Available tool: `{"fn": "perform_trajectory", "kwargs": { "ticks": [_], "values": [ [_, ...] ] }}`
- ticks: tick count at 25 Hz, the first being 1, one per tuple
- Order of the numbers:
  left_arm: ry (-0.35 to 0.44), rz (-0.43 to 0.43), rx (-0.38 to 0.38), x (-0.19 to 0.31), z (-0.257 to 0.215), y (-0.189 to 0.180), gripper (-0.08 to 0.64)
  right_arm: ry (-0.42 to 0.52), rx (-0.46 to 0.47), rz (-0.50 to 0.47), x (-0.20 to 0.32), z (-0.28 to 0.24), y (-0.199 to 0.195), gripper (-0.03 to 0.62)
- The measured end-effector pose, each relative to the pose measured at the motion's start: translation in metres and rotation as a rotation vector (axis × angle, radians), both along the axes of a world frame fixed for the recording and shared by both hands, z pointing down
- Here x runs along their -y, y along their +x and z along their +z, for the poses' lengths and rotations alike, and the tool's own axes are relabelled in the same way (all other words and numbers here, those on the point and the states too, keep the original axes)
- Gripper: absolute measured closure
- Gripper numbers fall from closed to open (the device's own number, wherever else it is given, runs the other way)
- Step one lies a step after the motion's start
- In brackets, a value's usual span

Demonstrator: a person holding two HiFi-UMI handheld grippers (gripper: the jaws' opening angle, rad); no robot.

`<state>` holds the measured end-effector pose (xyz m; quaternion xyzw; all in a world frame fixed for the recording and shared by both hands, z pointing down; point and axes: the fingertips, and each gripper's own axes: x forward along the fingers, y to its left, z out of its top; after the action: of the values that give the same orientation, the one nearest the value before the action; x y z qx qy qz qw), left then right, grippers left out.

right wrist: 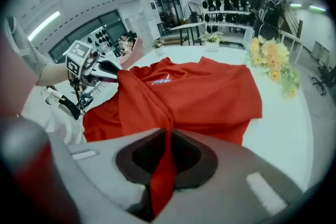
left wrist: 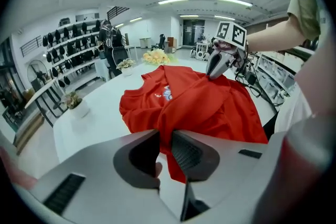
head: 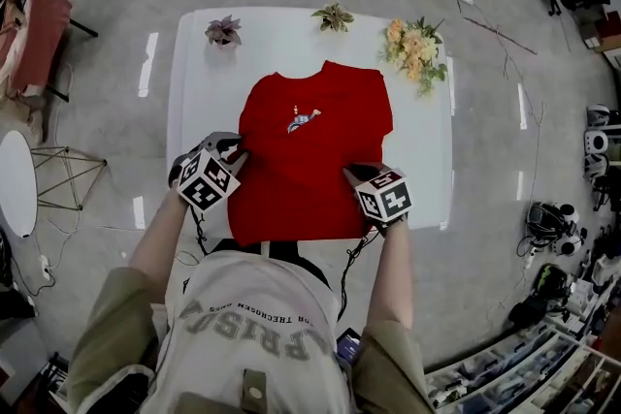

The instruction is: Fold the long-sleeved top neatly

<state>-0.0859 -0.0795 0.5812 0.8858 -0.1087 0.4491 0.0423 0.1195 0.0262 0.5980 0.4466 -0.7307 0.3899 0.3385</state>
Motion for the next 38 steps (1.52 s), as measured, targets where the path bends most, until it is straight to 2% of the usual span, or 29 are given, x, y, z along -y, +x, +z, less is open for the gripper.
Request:
{"fn": "perform_trajectory", "kwargs": {
  "ticks": [3, 7, 8, 9, 10, 11, 12, 13, 15, 16, 17, 18, 19, 21, 23, 25, 26, 29, 30, 31, 32, 35, 38],
  "values": [
    [0.129, 0.008, -0.038, 0.016, -0.022, 0.011, 0.502, 0.171, -0.082, 0.04, 0.022, -0.044, 0.021, 0.558],
    [0.336, -0.057, -0.166, 0.04, -0.068, 0.038, 0.502, 0.551, -0.292, 0.085, 0.053, -0.138, 0.046, 0.557],
    [0.36, -0.055, -0.171, 0.039, -0.07, 0.043, 0.5, 0.613, -0.351, 0.074, 0.052, -0.152, 0.047, 0.557],
    [0.355, -0.033, -0.151, 0.033, -0.062, 0.046, 0.499, 0.636, -0.398, 0.058, 0.046, -0.155, 0.046, 0.557],
    [0.319, 0.01, -0.106, 0.023, -0.048, 0.046, 0.493, 0.625, -0.426, 0.042, 0.035, -0.149, 0.043, 0.557],
    [0.262, 0.069, -0.041, 0.008, -0.028, 0.042, 0.455, 0.588, -0.434, 0.026, 0.022, -0.135, 0.038, 0.557],
    [0.199, 0.133, 0.03, -0.008, -0.009, 0.035, 0.384, 0.536, -0.428, 0.008, 0.006, -0.115, 0.031, 0.557],
    [0.147, 0.189, 0.094, -0.022, 0.008, 0.024, 0.332, 0.472, -0.41, -0.016, -0.012, -0.094, 0.021, 0.557],
    [0.101, 0.241, 0.163, -0.038, 0.025, 0.003, 0.304, 0.327, -0.334, -0.077, -0.05, -0.051, -0.003, 0.554],
    [0.094, 0.244, 0.179, -0.04, 0.027, -0.007, 0.298, 0.261, -0.276, -0.095, -0.067, -0.035, -0.015, 0.525],
    [0.09, 0.242, 0.195, -0.039, 0.027, -0.017, 0.295, 0.21, -0.211, -0.095, -0.08, -0.025, -0.025, 0.469],
    [0.091, 0.24, 0.21, -0.036, 0.025, -0.026, 0.291, 0.182, -0.151, -0.076, -0.087, -0.022, -0.03, 0.377],
    [0.101, 0.236, 0.221, -0.03, 0.021, -0.032, 0.29, 0.179, -0.109, -0.046, -0.09, -0.026, -0.03, 0.321],
    [0.141, 0.222, 0.215, -0.013, 0.008, -0.035, 0.29, 0.233, -0.083, 0.027, -0.083, -0.047, -0.018, 0.319],
    [0.17, 0.225, 0.183, 0.004, -0.002, -0.021, 0.29, 0.306, -0.088, 0.085, -0.066, -0.067, 0.0, 0.319],
    [0.161, 0.275, 0.165, 0.009, 0.0, 0.0, 0.291, 0.314, -0.103, 0.086, -0.052, -0.067, 0.012, 0.319],
    [0.152, 0.316, 0.173, 0.007, 0.004, 0.009, 0.303, 0.278, -0.107, 0.059, -0.048, -0.058, 0.014, 0.321],
    [0.177, 0.457, 0.251, -0.002, 0.015, 0.018, 0.409, 0.098, -0.1, -0.08, -0.049, -0.026, 0.01, 0.339],
    [0.194, 0.488, 0.269, -0.002, 0.016, 0.018, 0.464, 0.064, -0.108, -0.107, -0.05, -0.022, 0.01, 0.413],
    [0.211, 0.505, 0.273, 0.0, 0.015, 0.017, 0.511, 0.055, -0.12, -0.12, -0.049, -0.023, 0.011, 0.539],
    [0.229, 0.507, 0.262, 0.004, 0.012, 0.016, 0.516, 0.068, -0.129, -0.125, -0.048, -0.029, 0.012, 0.575],
    [0.289, 0.455, 0.18, 0.02, -0.007, 0.007, 0.522, 0.185, -0.127, -0.128, -0.041, -0.067, -0.001, 0.575],
    [0.275, 0.412, 0.147, 0.027, -0.014, -0.013, 0.523, 0.282, -0.125, -0.158, -0.045, -0.094, -0.035, 0.577]
  ]
}}
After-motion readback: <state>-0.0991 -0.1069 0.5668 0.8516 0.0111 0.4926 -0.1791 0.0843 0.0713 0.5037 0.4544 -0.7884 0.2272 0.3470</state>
